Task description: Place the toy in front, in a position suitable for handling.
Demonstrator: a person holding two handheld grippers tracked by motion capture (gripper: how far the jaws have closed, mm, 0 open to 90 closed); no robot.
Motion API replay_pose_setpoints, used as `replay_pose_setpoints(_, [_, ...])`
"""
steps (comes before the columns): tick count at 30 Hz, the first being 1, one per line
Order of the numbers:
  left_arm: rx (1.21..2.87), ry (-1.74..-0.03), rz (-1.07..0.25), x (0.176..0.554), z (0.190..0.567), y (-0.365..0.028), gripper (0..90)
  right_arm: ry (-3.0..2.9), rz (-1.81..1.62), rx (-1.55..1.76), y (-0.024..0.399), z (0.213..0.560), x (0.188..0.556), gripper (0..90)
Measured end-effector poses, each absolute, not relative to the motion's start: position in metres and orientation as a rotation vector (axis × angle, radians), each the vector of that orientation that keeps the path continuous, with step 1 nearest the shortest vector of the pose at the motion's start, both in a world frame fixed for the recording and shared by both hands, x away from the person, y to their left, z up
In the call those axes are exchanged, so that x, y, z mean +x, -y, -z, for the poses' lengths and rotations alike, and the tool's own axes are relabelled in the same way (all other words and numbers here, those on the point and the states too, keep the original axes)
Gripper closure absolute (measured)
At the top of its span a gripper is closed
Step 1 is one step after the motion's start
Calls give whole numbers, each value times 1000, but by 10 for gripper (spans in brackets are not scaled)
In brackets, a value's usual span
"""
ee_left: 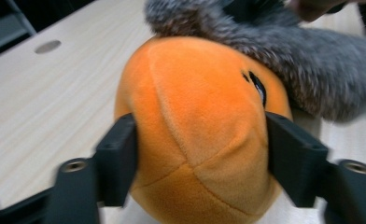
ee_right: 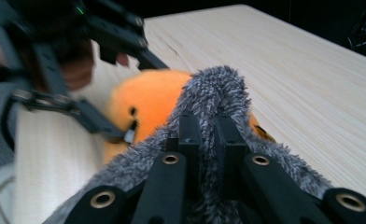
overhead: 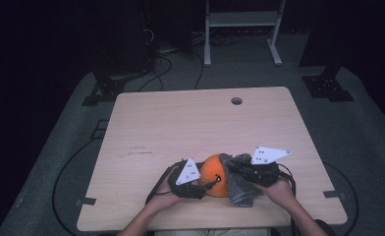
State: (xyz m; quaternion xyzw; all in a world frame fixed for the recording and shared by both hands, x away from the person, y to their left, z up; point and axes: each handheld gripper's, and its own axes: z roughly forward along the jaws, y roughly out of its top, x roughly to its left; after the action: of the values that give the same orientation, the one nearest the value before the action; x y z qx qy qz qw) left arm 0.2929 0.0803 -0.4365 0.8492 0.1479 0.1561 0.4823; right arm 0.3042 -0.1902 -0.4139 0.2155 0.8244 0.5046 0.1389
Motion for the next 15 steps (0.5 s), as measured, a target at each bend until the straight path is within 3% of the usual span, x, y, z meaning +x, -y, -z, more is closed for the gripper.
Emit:
replay_pose_setpoints(3, [2062, -325, -343, 293, 435, -83, 214, -2374, -1447, 664, 192, 421, 314, 831])
replay_pose_setpoints(8, [2063, -322, -393, 293, 435, -81, 345, -2356, -1425, 722, 202, 425, 320, 831])
replay_pose_setpoints(15, [2067, -357, -407, 294, 436, -80, 394, -2335, -1532, 659, 198, 408, 299, 831])
